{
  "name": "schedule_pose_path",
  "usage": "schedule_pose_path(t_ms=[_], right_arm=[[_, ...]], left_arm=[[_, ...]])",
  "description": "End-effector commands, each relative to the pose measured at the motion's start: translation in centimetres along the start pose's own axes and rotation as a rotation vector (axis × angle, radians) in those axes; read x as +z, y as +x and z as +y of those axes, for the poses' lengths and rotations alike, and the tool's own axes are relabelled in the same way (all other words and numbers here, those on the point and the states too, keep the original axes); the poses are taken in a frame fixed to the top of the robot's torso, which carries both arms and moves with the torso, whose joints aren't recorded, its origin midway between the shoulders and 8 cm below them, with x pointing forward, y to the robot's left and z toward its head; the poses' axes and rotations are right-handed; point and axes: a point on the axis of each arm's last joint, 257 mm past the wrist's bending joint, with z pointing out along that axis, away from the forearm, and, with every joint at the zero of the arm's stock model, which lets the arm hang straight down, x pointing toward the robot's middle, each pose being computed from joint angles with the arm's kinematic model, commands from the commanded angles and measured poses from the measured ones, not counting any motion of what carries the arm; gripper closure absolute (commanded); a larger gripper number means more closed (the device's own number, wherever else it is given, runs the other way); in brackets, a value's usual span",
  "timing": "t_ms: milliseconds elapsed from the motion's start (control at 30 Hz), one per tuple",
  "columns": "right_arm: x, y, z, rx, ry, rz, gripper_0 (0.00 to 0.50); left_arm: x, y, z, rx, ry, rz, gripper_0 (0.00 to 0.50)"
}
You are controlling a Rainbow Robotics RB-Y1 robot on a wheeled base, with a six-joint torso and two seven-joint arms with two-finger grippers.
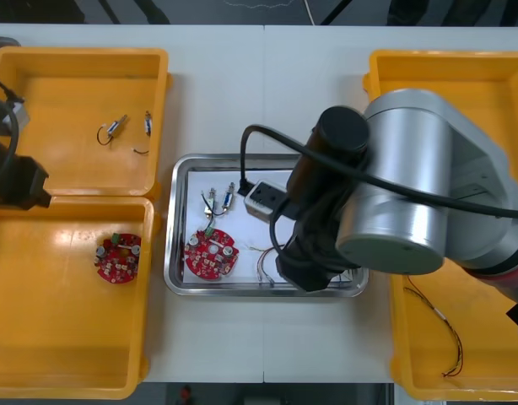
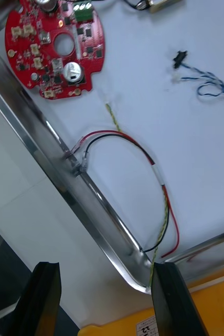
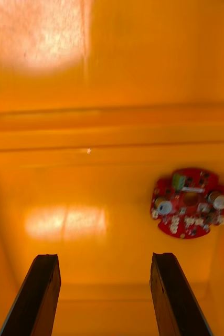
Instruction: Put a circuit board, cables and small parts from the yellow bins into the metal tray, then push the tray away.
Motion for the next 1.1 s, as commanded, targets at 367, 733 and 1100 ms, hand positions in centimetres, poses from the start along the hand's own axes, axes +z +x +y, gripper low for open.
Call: schedule_pose_path(t_ms=[367, 733, 1100], right_arm=[[3.6, -2.1, 4.7, -0.443, -0.012, 0.006, 0.000], [7.7, -2.5, 7.1, -0.514, 0.008, -0.027, 0.000], [9.7, -2.7, 7.4, -0.524, 0.011, -0.026, 0.000]], left_arm=[[0.2, 1.5, 2.5, -0.047, 0.030, -0.109, 0.000], [0.8, 1.9, 2.2, -0.043, 0.043, -0.112, 0.000], [0.9, 2.6, 2.5, -0.007, 0.037, -0.105, 0.000]])
